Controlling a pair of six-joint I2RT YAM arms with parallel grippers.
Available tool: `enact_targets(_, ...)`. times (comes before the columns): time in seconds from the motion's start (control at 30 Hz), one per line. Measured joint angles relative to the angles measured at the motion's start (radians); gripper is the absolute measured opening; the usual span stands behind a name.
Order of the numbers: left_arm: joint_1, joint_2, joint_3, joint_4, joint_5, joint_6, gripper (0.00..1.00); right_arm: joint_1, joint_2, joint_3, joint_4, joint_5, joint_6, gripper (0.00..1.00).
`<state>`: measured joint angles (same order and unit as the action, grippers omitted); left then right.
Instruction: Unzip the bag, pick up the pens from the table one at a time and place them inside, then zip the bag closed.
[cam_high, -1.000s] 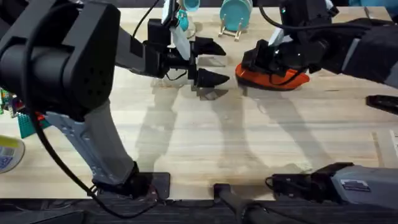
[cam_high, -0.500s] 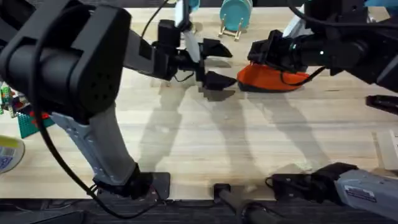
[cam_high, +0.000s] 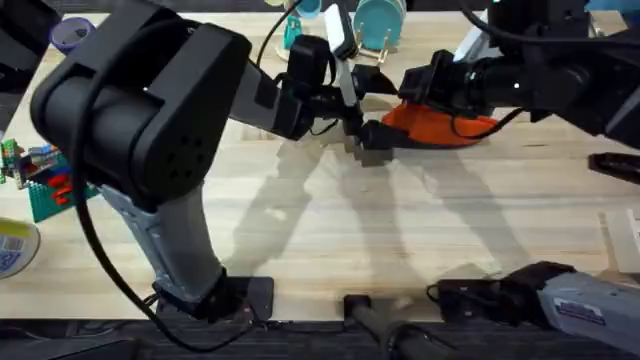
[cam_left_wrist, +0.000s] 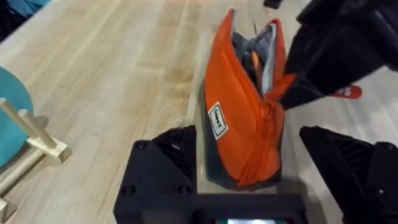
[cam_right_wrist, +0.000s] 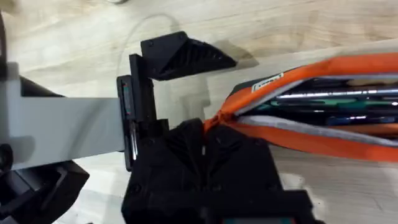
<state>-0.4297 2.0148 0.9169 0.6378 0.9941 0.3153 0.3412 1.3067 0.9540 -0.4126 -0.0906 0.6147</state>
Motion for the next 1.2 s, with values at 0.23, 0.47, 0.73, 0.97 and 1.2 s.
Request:
enact_targets(0.23, 0.0, 0.0, 0.0, 0.003, -0.026, -0.014, 0.988, 0.0, 0.0, 0.0, 0.0, 0.0, 0.0, 0.031)
enact_targets(0.47, 0.0, 0.0, 0.0, 0.004, -0.03, -0.02, 0.906, 0.0, 0.0, 0.0, 0.0, 0.0, 0.0, 0.031)
enact_targets(0.73, -0.005, 0.0, 0.0, 0.005, -0.027, -0.031, 0.292, -0.001, 0.0, 0.0, -0.005, 0.001, 0.0, 0.029)
enact_targets(0.97, -0.006, 0.0, 0.0, 0.003, -0.03, -0.033, 0.044, -0.05, 0.0, 0.0, -0.07, 0.0, 0.0, 0.03)
enact_targets(1.2, -0.006, 0.0, 0.0, 0.003, -0.03, -0.034, 0.044, -0.098, 0.0, 0.0, -0.093, -0.003, -0.002, 0.032)
